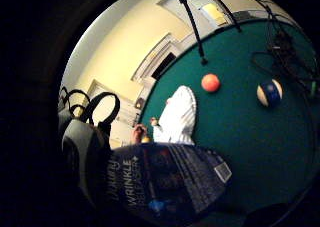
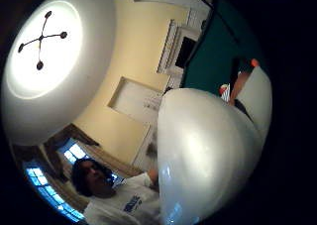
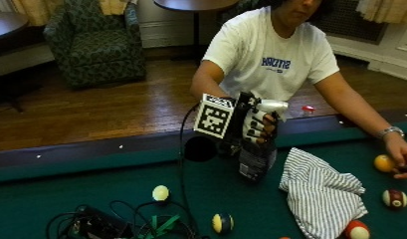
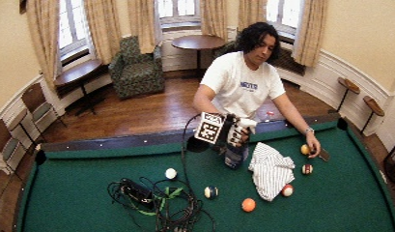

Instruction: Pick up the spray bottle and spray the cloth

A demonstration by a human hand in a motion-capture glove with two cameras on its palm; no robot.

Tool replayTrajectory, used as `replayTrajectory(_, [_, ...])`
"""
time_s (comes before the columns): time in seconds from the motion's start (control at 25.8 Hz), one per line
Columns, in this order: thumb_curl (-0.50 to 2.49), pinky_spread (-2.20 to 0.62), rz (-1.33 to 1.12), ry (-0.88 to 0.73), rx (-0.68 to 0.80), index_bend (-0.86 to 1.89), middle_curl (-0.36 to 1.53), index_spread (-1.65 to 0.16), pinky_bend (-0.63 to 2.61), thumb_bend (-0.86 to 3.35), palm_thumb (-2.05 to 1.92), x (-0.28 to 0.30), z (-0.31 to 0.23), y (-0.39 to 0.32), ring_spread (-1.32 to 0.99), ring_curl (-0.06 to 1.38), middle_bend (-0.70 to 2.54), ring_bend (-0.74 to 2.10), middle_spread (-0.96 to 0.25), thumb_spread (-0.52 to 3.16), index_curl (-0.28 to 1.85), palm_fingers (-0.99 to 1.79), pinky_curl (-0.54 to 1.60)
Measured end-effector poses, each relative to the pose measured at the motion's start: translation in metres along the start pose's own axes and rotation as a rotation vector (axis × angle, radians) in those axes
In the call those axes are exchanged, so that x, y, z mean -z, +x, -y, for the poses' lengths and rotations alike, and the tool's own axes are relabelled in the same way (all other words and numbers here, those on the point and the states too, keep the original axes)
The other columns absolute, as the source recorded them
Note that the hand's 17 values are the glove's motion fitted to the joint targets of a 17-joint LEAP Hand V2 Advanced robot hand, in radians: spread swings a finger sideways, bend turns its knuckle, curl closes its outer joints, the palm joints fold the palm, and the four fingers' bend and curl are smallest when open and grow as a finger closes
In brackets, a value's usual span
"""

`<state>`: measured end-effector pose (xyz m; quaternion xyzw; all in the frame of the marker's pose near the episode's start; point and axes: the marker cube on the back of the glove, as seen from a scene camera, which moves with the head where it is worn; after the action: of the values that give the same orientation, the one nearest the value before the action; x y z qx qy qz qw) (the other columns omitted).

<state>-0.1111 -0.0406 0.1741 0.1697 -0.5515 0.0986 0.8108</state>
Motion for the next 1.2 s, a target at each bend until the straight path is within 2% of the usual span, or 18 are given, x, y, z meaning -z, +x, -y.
replayTrajectory(0.19, [0.59,-0.29,0.014,0.015,0.061,0.42,0.53,-0.26,0.38,-0.02,0.93,0.043,0.029,-0.043,-0.2,0.45,0.6,0.63,-0.22,0.42,0.48,1.46,0.38])
replayTrajectory(0.39, [0.62,-0.3,-0.115,0.023,0.053,0.43,0.53,-0.25,0.4,-0.02,0.93,0.086,0.057,-0.09,-0.2,0.46,0.62,0.66,-0.21,0.36,0.5,1.44,0.39])
replayTrajectory(0.62, [0.66,-0.31,-0.335,-0.127,0.116,0.44,0.54,-0.25,0.41,-0.03,0.93,0.113,0.068,-0.126,-0.2,0.47,0.64,0.67,-0.21,0.31,0.52,1.43,0.4])
replayTrajectory(0.74, [0.67,-0.31,-0.392,-0.148,0.132,0.45,0.54,-0.25,0.42,-0.03,0.93,0.113,0.074,-0.131,-0.2,0.47,0.64,0.68,-0.21,0.3,0.53,1.42,0.4])
replayTrajectory(0.89, [0.69,-0.32,-0.429,-0.089,0.083,0.45,0.54,-0.25,0.42,-0.03,0.92,0.105,0.079,-0.124,-0.2,0.47,0.65,0.68,-0.21,0.28,0.54,1.41,0.41])
replayTrajectory(1.01, [0.7,-0.32,-0.517,-0.098,0.137,0.45,0.54,-0.25,0.42,-0.03,0.92,0.094,0.087,-0.126,-0.2,0.47,0.65,0.68,-0.2,0.27,0.54,1.41,0.41])
replayTrajectory(1.2, [0.72,-0.32,-0.898,-0.318,0.233,0.44,0.54,-0.25,0.43,-0.03,0.92,0.047,0.09,-0.134,-0.2,0.47,0.65,0.69,-0.2,0.26,0.55,1.41,0.41])
